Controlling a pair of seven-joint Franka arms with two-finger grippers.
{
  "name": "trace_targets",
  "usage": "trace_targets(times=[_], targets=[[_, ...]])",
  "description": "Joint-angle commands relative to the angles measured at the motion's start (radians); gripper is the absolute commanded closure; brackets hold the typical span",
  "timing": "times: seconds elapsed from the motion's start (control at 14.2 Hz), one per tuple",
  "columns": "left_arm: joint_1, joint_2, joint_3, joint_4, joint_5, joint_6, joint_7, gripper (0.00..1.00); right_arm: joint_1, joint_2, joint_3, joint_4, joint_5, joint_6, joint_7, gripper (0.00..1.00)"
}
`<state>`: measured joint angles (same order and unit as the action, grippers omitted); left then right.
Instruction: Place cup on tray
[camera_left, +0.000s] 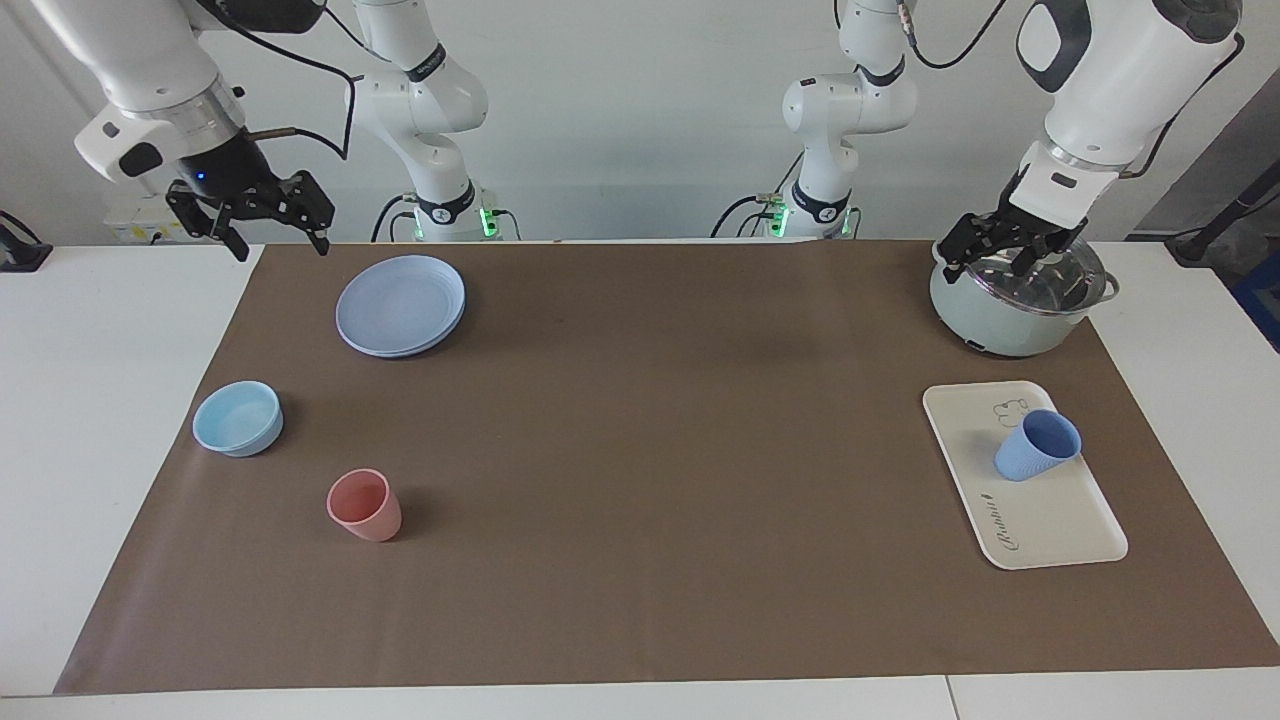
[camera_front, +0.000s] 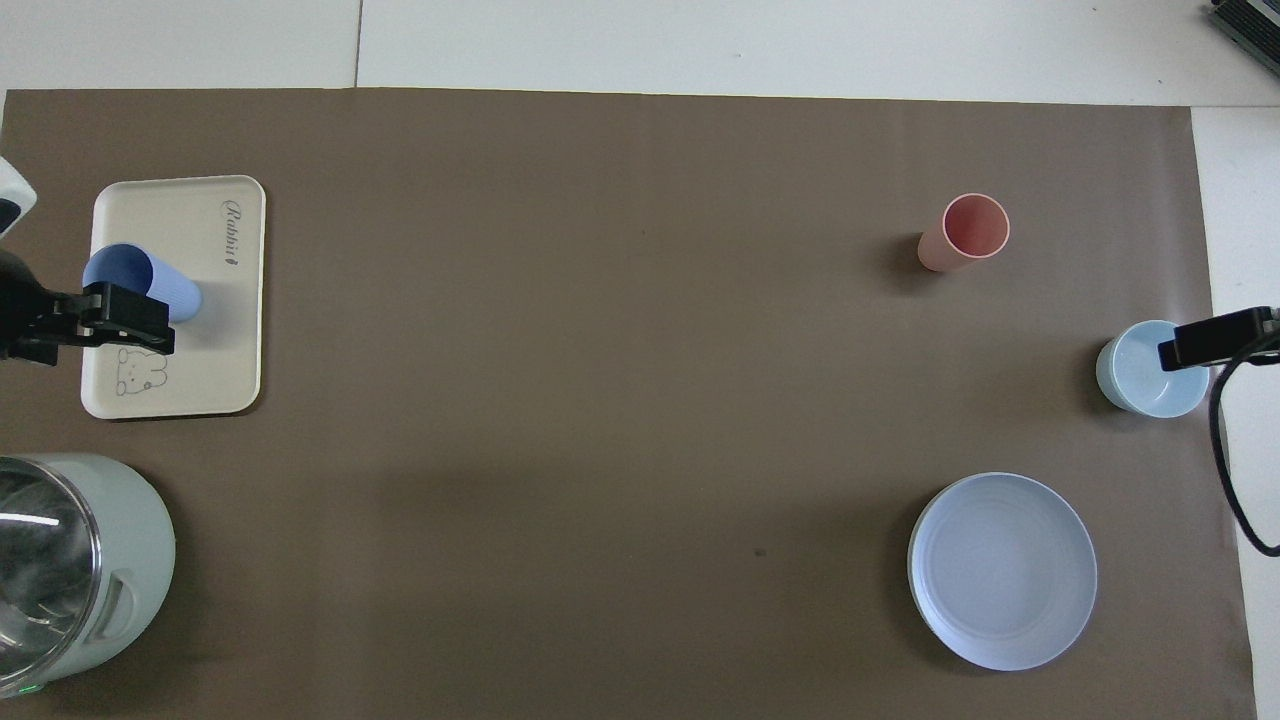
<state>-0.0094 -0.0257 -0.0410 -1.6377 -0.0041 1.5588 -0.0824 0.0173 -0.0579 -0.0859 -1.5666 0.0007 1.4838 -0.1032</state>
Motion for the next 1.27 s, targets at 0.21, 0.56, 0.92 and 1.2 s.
trace_targets(times=[0.21,0.56,0.92,1.2], targets=[[0.002,-0.027,0.003,-0.028,0.024,0.029,0.041,0.0,-0.011,-0.017,0.006,-0.007,-0.027,-0.016,0.01,0.0],[0.002,-0.031,0.003,-0.037,0.023,0.046,0.055,0.0,0.001,-0.019,0.012,-0.012,-0.025,0.038,0.017,0.0],[0.0,-0.031,0.001,-0.037,0.023,0.05,0.056,0.0,0.001,-0.016,0.012,-0.01,0.032,-0.01,0.102,0.0],[-0.012,-0.031,-0.002,-0.039,0.023,0.056,0.053,0.0,0.003,-0.02,0.014,-0.021,0.022,0.009,0.102,0.0]])
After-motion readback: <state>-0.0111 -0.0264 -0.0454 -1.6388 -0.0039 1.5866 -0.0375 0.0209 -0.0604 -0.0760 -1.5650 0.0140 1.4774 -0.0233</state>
